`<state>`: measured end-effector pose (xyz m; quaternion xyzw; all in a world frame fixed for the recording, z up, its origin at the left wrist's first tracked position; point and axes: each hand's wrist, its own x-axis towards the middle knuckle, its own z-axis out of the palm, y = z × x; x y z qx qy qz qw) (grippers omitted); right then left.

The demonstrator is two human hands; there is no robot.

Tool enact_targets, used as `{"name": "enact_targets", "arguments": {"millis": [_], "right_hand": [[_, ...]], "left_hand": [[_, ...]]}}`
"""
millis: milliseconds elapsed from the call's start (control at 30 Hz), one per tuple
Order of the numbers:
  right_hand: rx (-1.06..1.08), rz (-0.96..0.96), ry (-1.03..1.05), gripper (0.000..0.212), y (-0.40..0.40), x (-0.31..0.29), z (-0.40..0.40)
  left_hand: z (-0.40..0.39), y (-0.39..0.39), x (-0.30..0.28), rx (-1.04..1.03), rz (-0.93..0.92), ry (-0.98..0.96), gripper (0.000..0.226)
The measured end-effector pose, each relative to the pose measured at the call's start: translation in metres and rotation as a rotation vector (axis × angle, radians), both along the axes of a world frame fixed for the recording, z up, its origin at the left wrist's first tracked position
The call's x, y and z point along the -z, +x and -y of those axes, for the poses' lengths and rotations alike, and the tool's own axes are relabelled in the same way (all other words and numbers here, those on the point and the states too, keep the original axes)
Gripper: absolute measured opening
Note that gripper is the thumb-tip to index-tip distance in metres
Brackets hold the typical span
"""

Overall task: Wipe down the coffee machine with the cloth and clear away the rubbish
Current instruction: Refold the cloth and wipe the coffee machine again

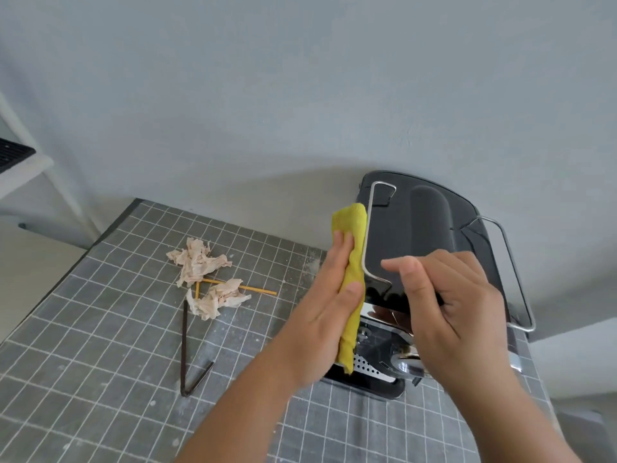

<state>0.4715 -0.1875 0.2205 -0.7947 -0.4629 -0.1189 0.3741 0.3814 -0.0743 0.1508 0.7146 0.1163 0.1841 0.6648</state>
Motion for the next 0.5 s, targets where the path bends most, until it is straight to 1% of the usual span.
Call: {"name": "enact_targets", "arguments": {"millis": [67, 200, 233, 267, 333, 367, 400, 500], "right_hand": [[0.010, -0.041, 0.043, 0.040, 0.000, 0.001, 0.002], [-0.019, -0.221, 0.216, 0.049, 0.000, -0.002, 0.008], [-0.025, -0.288, 0.273, 0.051, 0.000, -0.003, 0.010], [-0.032, -0.368, 0.329, 0.054, 0.000, -0.004, 0.012], [-0.069, -0.496, 0.430, 0.059, 0.000, -0.007, 0.018], [-0.096, -0.514, 0.469, 0.062, 0.001, -0.008, 0.022], [-0.119, -0.516, 0.502, 0.063, 0.001, -0.009, 0.026], [-0.121, -0.513, 0.567, 0.065, 0.001, -0.015, 0.042]], "left_hand": [[0.012, -0.020, -0.010, -0.016, 0.011, 0.047, 0.058], [0.051, -0.022, -0.009, -0.235, 0.097, 0.079, 0.058], [0.063, -0.021, -0.006, -0.300, 0.108, 0.132, 0.060], [0.073, -0.020, -0.003, -0.346, 0.110, 0.242, 0.063], [0.082, -0.014, 0.005, -0.407, 0.045, 0.622, 0.064], [0.083, -0.010, 0.007, -0.405, -0.017, 0.791, 0.063], [0.082, -0.007, 0.005, -0.385, -0.057, 0.896, 0.063], [0.073, 0.002, -0.010, -0.265, -0.108, 1.058, 0.065]]}}
